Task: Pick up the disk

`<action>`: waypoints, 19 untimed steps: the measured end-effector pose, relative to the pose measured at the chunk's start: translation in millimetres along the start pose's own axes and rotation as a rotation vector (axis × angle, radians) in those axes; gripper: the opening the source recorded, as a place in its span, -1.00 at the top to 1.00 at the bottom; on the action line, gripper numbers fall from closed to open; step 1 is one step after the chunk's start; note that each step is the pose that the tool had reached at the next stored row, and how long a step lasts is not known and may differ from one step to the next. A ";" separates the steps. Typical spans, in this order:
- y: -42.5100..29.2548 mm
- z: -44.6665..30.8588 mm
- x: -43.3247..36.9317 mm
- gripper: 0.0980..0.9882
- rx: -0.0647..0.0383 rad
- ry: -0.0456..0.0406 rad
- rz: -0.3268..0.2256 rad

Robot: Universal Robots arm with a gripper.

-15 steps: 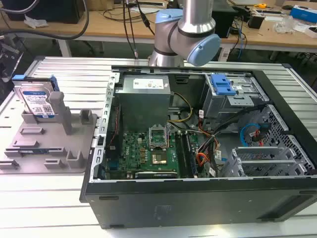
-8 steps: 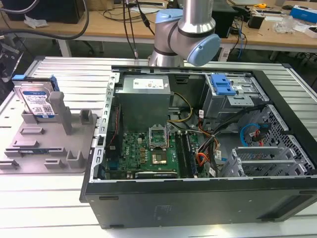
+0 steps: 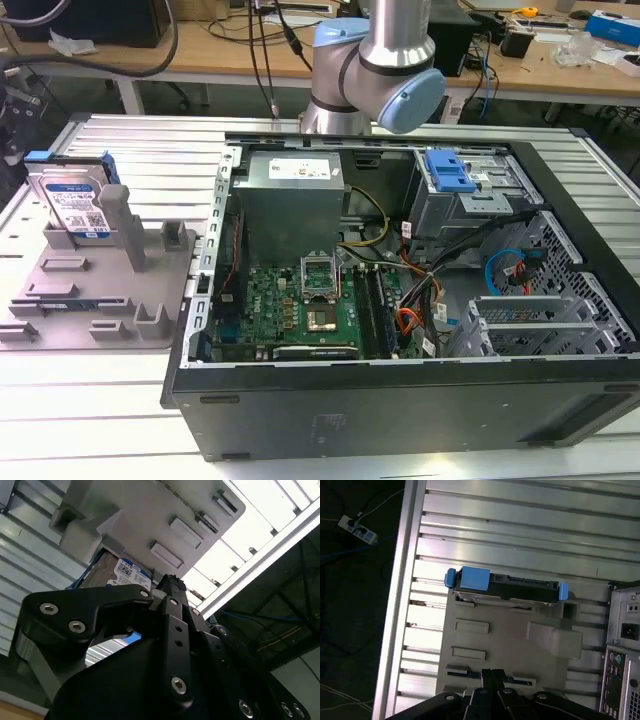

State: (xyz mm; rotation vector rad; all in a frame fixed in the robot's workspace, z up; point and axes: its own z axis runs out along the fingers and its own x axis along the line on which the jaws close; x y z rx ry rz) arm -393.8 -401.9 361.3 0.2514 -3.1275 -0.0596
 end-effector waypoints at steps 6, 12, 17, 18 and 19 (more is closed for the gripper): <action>0.0 0.8 0.0 0.98 0.002 0.0072 -0.178; -0.1 1.4 0.0 0.84 0.002 0.0116 -0.295; -0.1 2.1 0.0 0.15 0.002 0.0163 -0.424; -0.1 2.4 0.0 0.00 0.002 0.0184 -0.478; -0.1 2.4 0.0 0.00 0.002 0.0191 -0.497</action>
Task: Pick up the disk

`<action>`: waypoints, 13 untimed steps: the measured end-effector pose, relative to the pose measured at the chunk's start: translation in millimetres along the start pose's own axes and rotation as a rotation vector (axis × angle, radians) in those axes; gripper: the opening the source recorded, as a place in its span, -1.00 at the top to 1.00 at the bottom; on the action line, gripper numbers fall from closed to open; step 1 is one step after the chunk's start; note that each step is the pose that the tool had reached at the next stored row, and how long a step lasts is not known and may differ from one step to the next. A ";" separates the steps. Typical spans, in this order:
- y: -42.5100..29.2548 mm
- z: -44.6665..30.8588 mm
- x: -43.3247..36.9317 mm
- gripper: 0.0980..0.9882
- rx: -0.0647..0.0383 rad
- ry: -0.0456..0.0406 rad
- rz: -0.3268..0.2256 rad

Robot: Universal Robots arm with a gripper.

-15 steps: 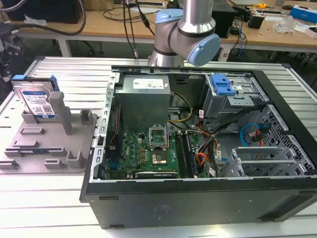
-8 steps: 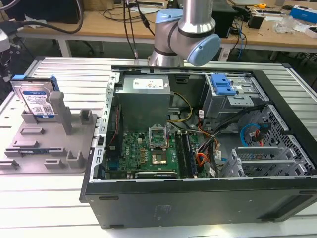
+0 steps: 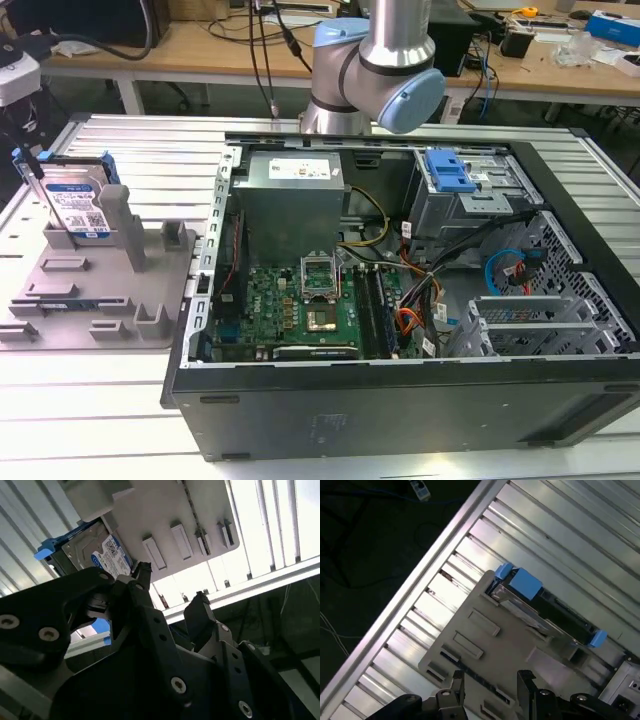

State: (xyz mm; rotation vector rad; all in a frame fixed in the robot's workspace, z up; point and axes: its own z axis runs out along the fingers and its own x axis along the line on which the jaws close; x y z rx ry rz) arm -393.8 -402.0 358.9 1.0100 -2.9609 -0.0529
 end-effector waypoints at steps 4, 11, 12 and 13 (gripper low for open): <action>0.0 0.2 0.0 0.00 0.002 0.0022 -0.081; 0.0 0.8 0.0 0.00 0.006 0.0102 -0.250; 0.0 1.0 0.0 0.00 0.006 0.0115 -0.274; 0.0 1.2 0.0 0.00 0.007 0.0137 -0.306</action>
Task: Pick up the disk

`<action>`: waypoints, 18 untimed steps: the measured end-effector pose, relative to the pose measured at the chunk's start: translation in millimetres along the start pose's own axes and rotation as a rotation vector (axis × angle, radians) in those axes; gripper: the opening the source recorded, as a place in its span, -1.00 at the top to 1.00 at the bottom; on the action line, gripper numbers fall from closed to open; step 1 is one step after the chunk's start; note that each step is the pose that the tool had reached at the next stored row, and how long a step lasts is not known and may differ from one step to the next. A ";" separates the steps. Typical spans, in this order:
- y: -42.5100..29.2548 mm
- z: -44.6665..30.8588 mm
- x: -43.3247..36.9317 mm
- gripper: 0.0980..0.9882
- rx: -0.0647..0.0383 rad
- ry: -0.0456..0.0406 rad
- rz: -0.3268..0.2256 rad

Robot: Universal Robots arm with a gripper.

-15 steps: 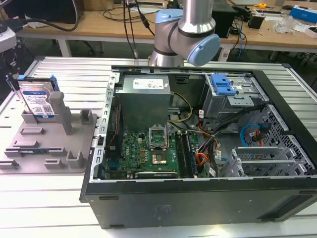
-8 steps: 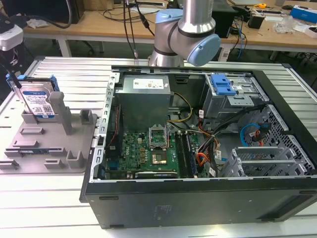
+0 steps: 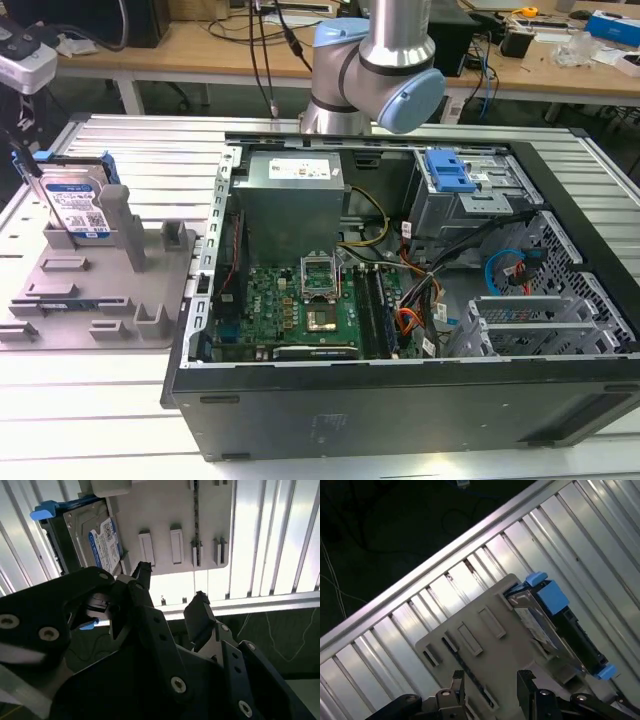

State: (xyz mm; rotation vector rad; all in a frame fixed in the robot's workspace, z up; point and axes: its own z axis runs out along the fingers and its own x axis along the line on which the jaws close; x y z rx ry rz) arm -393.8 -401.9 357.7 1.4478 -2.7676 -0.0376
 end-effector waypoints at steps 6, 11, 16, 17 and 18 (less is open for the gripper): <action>-0.1 1.1 0.0 0.00 0.003 0.0084 -0.151; -0.1 2.6 -0.1 0.00 0.006 0.0148 -0.286; -0.3 4.2 -0.1 0.00 0.007 0.0182 -0.397; -0.4 4.5 -0.2 0.00 0.007 0.0187 -0.415; -0.5 5.0 -0.3 0.00 0.007 0.0199 -0.453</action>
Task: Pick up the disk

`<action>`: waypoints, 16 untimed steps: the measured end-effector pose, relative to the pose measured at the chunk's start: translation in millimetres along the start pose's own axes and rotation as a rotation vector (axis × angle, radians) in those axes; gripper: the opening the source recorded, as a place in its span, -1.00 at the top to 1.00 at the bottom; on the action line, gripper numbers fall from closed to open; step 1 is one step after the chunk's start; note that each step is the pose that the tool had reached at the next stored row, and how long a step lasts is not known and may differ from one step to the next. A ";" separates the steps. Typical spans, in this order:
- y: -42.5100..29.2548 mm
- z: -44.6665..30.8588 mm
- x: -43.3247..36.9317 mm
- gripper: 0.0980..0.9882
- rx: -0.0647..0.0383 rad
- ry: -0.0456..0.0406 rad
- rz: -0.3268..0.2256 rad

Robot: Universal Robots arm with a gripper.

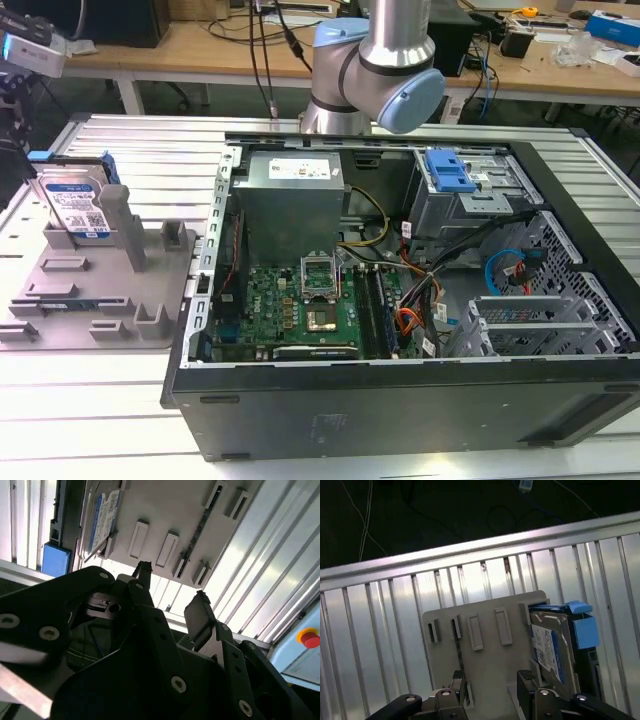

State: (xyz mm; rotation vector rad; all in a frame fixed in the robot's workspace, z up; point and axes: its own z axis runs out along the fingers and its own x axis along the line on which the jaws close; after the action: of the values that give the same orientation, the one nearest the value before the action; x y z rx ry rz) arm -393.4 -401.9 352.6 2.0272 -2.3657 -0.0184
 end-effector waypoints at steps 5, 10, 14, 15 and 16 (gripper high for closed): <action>-0.7 0.4 -0.1 0.00 0.001 0.0015 -0.049; -0.8 0.4 -0.1 0.00 0.001 0.0014 -0.049; -0.1 0.4 -4.2 0.00 0.001 0.0015 -0.050; 0.4 0.4 -8.3 0.00 0.001 0.0017 -0.052; 1.0 0.3 -12.0 0.00 0.001 0.0021 -0.054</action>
State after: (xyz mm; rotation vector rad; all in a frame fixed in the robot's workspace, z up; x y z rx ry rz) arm -392.6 -389.9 352.2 2.0901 -2.3097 -0.0159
